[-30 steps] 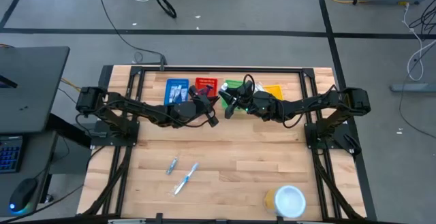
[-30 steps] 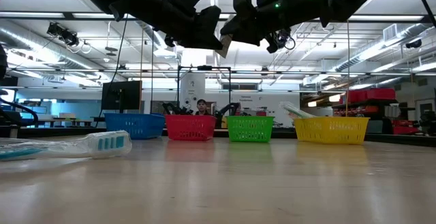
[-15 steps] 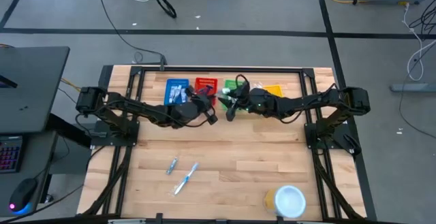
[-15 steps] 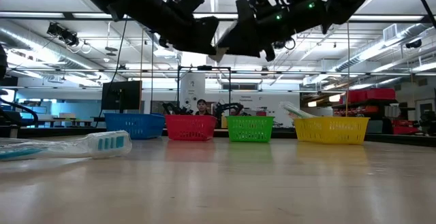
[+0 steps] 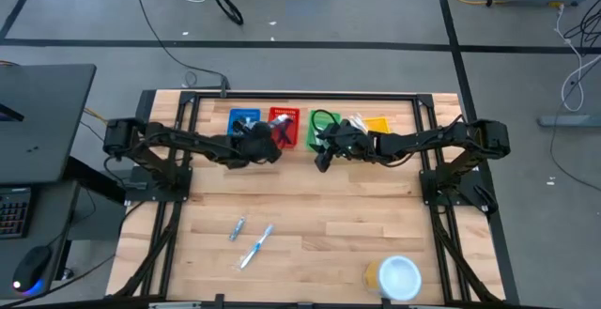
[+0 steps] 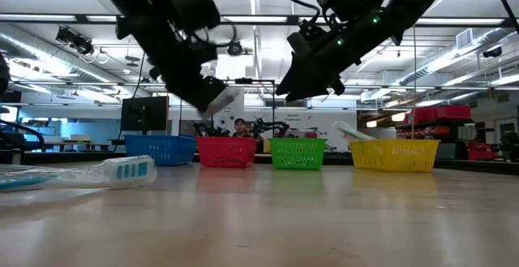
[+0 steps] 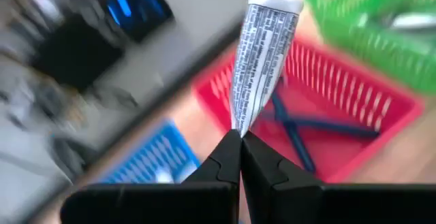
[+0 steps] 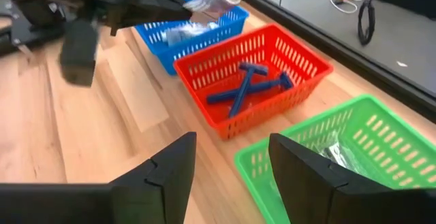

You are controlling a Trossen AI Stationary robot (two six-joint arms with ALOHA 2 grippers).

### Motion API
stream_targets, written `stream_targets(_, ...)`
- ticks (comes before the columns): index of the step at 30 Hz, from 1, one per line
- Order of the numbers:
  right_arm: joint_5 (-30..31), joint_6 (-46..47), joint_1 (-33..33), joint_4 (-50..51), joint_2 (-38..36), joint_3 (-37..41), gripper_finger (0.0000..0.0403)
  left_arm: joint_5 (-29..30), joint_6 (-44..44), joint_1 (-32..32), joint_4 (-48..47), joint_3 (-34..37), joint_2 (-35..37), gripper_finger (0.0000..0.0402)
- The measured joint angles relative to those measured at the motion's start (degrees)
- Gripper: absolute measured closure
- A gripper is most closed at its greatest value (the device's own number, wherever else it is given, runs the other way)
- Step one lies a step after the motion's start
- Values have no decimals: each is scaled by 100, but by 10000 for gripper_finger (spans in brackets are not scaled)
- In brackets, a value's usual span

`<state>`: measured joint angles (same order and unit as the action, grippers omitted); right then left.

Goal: Pick & Place Travel size toiletries
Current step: Put the white toothpaste into the blue bin, then put the silver nail cutter into the green bin

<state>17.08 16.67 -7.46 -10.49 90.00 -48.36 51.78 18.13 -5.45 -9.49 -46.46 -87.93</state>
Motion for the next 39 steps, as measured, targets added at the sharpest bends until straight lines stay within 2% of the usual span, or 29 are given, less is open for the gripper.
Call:
stream_targets(3,2,-14,0,99,0,1,206,-659,1021,-377,-1098,-2,3,397)
stream_targets(6,7,-17,0,132,0,0,205,-904,1807,-664,-1911,2,-1,393)
stream_targets(11,24,-131,0,132,0,1,205,-1108,2271,-768,-2572,2,67,397)
stream_targets(15,24,-151,0,130,0,0,205,-1986,2560,-843,-2769,-2,78,393)
stream_targets(17,26,-151,0,130,0,0,205,-2190,2605,-880,-2754,-2,75,391)
stream_targets(21,20,-151,0,130,0,0,205,-2215,2602,-978,-2689,-2,69,392)
stream_targets(24,-248,-149,-3,130,0,1,205,-2325,2475,-1093,-2686,-2,67,386)
stream_targets(32,-1119,-361,-9,132,0,0,205,-2319,2104,-1264,-2654,-2,62,324)
stream_targets(39,-1140,-558,4,145,0,1,205,-2306,1917,-1176,-2732,-47,106,295)
